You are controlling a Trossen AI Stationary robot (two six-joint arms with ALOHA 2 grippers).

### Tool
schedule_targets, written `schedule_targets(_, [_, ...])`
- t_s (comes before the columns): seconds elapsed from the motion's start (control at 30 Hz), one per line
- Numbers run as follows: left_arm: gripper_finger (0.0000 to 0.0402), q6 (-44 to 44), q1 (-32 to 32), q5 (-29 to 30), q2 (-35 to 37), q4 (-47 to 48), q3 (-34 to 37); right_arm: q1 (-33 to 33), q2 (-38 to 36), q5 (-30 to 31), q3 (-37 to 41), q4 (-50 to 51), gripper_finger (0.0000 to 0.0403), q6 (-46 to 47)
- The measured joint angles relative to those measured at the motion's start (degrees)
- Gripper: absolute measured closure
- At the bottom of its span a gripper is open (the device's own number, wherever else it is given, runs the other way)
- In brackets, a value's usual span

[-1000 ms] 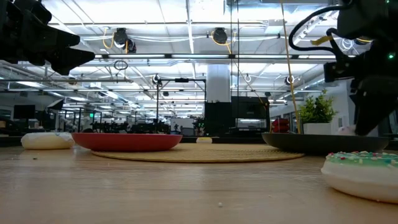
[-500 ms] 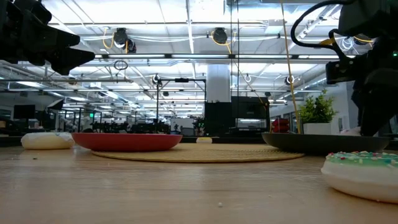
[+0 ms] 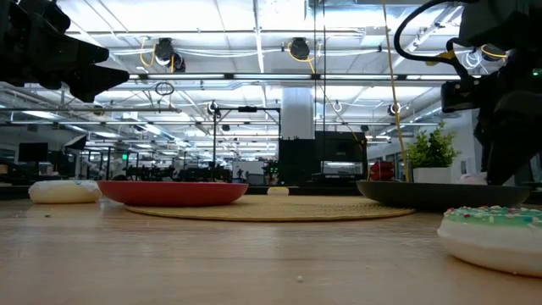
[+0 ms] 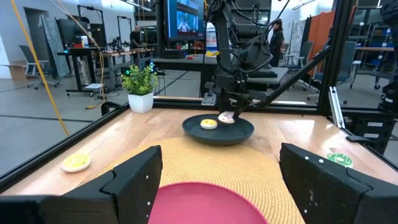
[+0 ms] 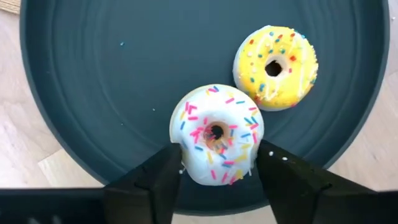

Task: Pick & Place donuts
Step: Put the small white donut on the black plate, then put the small green donut on the black plate

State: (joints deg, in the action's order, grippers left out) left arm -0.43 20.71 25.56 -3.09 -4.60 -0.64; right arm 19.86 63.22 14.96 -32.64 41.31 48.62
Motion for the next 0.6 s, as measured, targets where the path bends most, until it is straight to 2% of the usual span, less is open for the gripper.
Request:
schedule_targets(0.2, [0.0082, 0.0, -0.02, -0.02, 0.0, 0.0, 0.0, 0.0, 0.0, -0.33, 0.0, 0.01, 0.0176, 0.17])
schedule_targets(0.6, [0.0082, 0.0, 0.0, -0.02, 0.01, 0.01, 0.0, 0.02, 0.0, -1.7, 0.0, 0.03, 0.0183, 0.0])
